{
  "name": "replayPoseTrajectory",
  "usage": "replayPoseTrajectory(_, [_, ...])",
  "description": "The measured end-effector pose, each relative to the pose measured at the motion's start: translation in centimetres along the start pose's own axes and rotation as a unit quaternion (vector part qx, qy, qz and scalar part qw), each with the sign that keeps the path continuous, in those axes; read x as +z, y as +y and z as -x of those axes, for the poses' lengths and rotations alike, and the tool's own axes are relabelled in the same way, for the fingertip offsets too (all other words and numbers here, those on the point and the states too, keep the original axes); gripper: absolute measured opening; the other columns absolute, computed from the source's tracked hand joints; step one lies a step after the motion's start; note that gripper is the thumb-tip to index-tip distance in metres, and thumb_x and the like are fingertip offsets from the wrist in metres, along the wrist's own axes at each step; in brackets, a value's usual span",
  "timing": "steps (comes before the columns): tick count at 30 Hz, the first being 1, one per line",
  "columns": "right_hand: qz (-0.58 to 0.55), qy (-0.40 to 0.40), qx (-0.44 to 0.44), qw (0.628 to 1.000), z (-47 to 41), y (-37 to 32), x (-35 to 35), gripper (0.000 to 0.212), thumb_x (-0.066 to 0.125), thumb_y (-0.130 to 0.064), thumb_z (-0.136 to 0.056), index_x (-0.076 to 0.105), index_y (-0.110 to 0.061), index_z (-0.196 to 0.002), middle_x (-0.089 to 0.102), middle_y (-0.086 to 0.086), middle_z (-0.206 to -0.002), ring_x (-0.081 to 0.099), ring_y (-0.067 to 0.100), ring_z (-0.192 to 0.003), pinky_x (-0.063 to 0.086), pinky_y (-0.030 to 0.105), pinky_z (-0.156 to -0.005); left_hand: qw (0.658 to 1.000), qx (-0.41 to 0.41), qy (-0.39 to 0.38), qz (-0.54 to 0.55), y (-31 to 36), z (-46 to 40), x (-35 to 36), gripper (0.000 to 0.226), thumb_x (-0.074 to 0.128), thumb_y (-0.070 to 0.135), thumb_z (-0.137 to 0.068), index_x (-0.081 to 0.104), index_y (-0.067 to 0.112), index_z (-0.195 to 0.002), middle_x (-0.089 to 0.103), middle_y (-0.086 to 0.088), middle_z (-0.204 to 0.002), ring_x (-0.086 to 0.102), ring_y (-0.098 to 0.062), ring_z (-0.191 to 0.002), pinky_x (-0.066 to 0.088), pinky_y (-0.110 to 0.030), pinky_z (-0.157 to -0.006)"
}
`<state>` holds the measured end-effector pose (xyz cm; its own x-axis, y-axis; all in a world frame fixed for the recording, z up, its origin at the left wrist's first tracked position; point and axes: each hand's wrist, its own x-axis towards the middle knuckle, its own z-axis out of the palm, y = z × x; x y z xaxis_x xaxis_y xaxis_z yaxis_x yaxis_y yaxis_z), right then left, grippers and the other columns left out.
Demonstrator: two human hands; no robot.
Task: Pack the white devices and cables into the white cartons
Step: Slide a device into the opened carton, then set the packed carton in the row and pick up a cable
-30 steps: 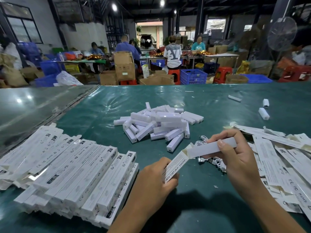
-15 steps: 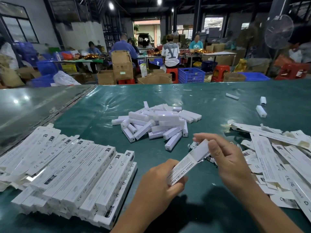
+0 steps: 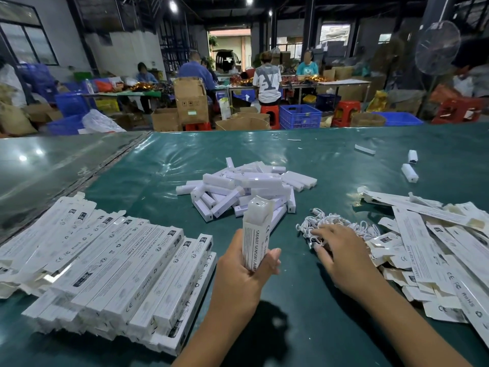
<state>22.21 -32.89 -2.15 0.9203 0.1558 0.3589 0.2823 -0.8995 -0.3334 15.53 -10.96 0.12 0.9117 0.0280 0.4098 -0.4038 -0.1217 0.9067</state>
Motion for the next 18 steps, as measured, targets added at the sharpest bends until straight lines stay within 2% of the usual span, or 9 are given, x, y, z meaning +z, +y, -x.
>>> replayPoseTrajectory(2, [0.061,-0.025,0.008,0.998,-0.2,0.4,0.6,0.037,0.07,-0.02,-0.092,0.068,-0.018,-0.128,0.057,0.009,-0.138,0.049,0.034,-0.131,0.038,0.045,-0.108,1.0,0.0,0.012,-0.025,0.0,0.1,0.0,0.033,0.07,0.055,-0.081,0.055,0.028,-0.092,0.064,-0.01,-0.076,0.065,-0.032,-0.07,0.057,-0.053,-0.069])
replayPoseTrajectory(3, [0.08,-0.028,0.015,0.996,-0.3,0.5,0.9,0.04,0.07,-0.025,-0.092,0.066,-0.022,-0.132,0.051,0.008,-0.146,0.043,0.033,-0.138,0.035,0.045,-0.112,0.999,0.0,0.019,-0.034,0.0,0.1,0.0,0.035,0.069,0.055,-0.081,0.053,0.026,-0.091,0.06,-0.013,-0.077,0.061,-0.038,-0.072,0.054,-0.055,-0.068])
replayPoseTrajectory(5, [0.095,-0.024,0.03,0.995,-0.5,0.5,1.3,0.041,0.07,-0.028,-0.093,0.065,-0.025,-0.133,0.044,0.008,-0.154,0.036,0.033,-0.144,0.03,0.046,-0.115,0.999,-0.003,0.028,-0.033,0.0,0.2,0.0,0.034,0.069,0.055,-0.081,0.052,0.026,-0.091,0.057,-0.014,-0.078,0.057,-0.04,-0.072,0.05,-0.054,-0.066])
replayPoseTrajectory(7, [0.098,-0.008,0.032,0.995,-0.8,0.3,1.4,0.033,0.076,-0.024,-0.088,0.072,-0.023,-0.121,0.051,0.012,-0.147,0.043,0.037,-0.138,0.035,0.049,-0.11,0.999,-0.004,0.028,-0.035,0.1,0.2,0.0,0.034,0.068,0.056,-0.08,0.053,0.028,-0.091,0.057,-0.012,-0.077,0.057,-0.039,-0.072,0.049,-0.052,-0.064])
replayPoseTrajectory(10, [0.07,0.046,0.012,0.996,-0.8,0.0,1.2,0.02,0.088,-0.015,-0.075,0.077,-0.02,-0.091,0.067,0.013,-0.123,0.058,0.042,-0.119,0.044,0.053,-0.095,0.999,-0.012,0.028,-0.035,0.1,0.1,0.2,0.033,0.066,0.06,-0.078,0.055,0.032,-0.092,0.058,-0.01,-0.078,0.059,-0.038,-0.073,0.049,-0.049,-0.065])
replayPoseTrajectory(13, [0.039,0.12,-0.028,0.992,-0.6,-0.5,0.6,0.017,0.089,-0.012,-0.075,0.08,-0.019,-0.088,0.07,0.01,-0.11,0.062,0.039,-0.105,0.045,0.048,-0.086,0.999,-0.025,0.027,-0.024,-0.1,0.1,0.2,0.033,0.067,0.058,-0.077,0.056,0.031,-0.092,0.058,-0.012,-0.078,0.059,-0.036,-0.071,0.051,-0.044,-0.064])
replayPoseTrajectory(14, [-0.007,0.146,-0.029,0.989,-0.6,-0.7,0.2,0.016,0.086,-0.011,-0.079,0.08,-0.019,-0.092,0.07,0.006,-0.106,0.062,0.033,-0.102,0.045,0.042,-0.086,0.999,-0.029,0.023,-0.017,-0.2,0.0,0.2,0.031,0.068,0.056,-0.077,0.057,0.03,-0.091,0.058,-0.012,-0.078,0.058,-0.033,-0.068,0.052,-0.038,-0.061])
replayPoseTrajectory(16, [-0.179,0.167,0.003,0.97,-0.3,-1.1,-0.8,0.013,0.076,-0.009,-0.088,0.078,-0.021,-0.094,0.069,-0.006,-0.096,0.062,0.016,-0.093,0.045,0.025,-0.084,0.999,-0.035,0.011,-0.017,-0.3,-0.1,0.1,0.023,0.07,0.048,-0.081,0.059,0.03,-0.09,0.059,-0.011,-0.077,0.057,-0.022,-0.066,0.053,-0.024,-0.058])
replayPoseTrajectory(18, [-0.364,0.127,0.053,0.921,0.0,-1.8,-2.0,0.016,0.07,-0.008,-0.094,0.074,-0.023,-0.09,0.07,-0.009,-0.079,0.063,0.009,-0.073,0.047,0.014,-0.07,0.999,-0.038,0.002,-0.024,-0.4,-0.2,0.1,0.015,0.069,0.041,-0.085,0.061,0.03,-0.089,0.062,-0.008,-0.077,0.059,-0.016,-0.065,0.053,-0.023,-0.06])
